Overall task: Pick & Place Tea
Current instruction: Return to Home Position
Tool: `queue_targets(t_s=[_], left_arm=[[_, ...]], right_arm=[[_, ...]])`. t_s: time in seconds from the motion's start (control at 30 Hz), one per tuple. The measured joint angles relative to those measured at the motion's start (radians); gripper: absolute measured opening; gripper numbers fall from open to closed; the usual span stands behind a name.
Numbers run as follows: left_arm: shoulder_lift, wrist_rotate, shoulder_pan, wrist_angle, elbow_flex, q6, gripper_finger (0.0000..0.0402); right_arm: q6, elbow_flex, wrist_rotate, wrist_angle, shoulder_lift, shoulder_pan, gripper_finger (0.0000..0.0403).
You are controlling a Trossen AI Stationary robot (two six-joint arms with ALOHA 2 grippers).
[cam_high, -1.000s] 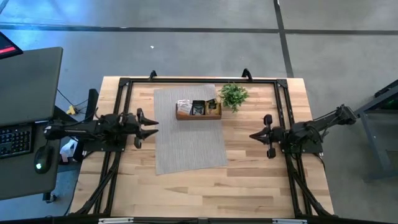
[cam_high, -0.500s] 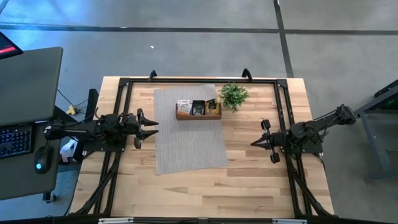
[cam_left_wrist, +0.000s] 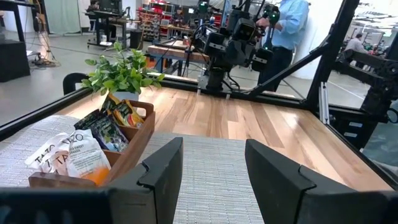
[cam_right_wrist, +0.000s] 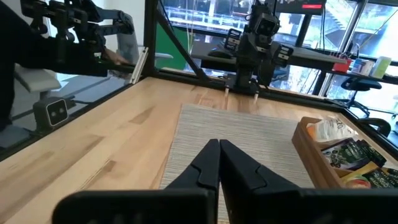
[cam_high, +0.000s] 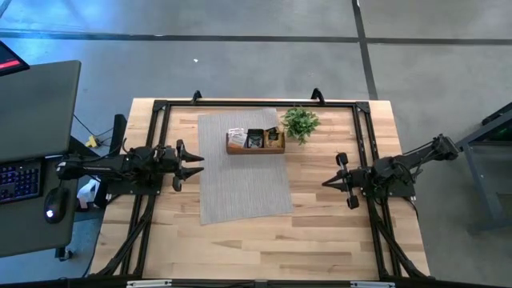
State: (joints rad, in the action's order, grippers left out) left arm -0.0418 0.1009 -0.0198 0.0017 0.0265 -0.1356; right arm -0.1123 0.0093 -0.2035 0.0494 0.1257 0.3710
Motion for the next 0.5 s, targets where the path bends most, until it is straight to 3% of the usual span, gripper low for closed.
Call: queue_targets(t_s=[0.5], left_arm=[[0.0,0.0,0.0,0.0,0.0,0.0,0.0172]], right_arm=[[0.0,0.0,-0.003,0.0,0.0,0.0,0.0011]])
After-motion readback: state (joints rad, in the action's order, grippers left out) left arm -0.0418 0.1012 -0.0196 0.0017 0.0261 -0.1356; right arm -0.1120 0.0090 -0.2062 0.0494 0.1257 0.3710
